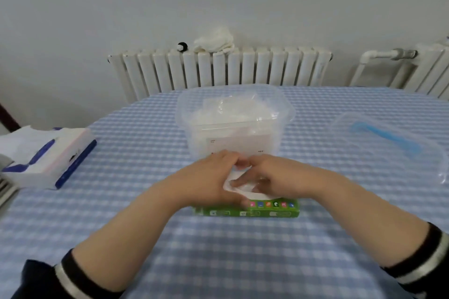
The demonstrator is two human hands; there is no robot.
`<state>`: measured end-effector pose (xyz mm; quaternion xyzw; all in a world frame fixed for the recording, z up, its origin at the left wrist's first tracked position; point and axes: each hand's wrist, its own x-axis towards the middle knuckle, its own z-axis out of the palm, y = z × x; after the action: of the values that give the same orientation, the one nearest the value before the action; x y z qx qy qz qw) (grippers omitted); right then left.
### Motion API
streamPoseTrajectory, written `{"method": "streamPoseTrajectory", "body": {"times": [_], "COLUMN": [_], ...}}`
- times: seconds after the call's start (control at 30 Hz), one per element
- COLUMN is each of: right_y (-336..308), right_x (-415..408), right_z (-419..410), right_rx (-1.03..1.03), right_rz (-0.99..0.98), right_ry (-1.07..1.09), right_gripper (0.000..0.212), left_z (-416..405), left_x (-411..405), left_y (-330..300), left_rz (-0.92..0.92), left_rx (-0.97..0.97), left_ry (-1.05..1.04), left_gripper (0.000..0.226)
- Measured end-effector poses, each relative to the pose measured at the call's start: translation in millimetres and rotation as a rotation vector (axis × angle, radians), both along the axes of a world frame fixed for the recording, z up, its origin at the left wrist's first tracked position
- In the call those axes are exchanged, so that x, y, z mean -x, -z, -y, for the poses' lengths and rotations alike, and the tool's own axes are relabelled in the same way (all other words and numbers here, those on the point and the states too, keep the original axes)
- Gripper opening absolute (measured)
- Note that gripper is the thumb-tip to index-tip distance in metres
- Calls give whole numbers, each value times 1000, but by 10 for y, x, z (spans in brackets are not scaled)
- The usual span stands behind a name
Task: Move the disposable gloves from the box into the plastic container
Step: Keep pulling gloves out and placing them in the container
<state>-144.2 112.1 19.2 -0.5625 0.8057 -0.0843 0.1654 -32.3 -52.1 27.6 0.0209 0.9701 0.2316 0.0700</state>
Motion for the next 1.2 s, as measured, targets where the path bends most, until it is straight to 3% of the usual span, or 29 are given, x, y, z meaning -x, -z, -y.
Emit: {"method": "streamPoseTrajectory", "body": {"times": [0.1,0.3,0.43,0.63,0.77,0.93,1.07,1.2], "right_y": [80,187,293,232,40,-180,-227,-247], "right_x": [-19,-30,-24,-80,-97,-127,-171,-212], "right_z": [19,15,-34,-76,-98,-164,-171,-170], "right_rx": [-46,93,251,563,899,1049,1068,1077], "right_rz": [-132,-129,-64,280,500,927,1113,951], "right_ry": [-11,66,106,279,482,609,669,721], "right_gripper": [51,23,13,13,17,29,33,34], "left_z": [38,81,73,84,79,118,120,83], "left_x": [-11,-7,-13,-26,-11,15,-51,-51], "left_y": [135,240,228,223,247,264,67,-75], "left_rz": [23,-6,6,17,26,68,99,-24], "left_rx": [104,11,-18,-30,24,16,-246,-611], "left_ry": [55,-8,-4,-25,-36,-17,-54,-51], "left_gripper": [96,80,81,81,72,92,60,89]}}
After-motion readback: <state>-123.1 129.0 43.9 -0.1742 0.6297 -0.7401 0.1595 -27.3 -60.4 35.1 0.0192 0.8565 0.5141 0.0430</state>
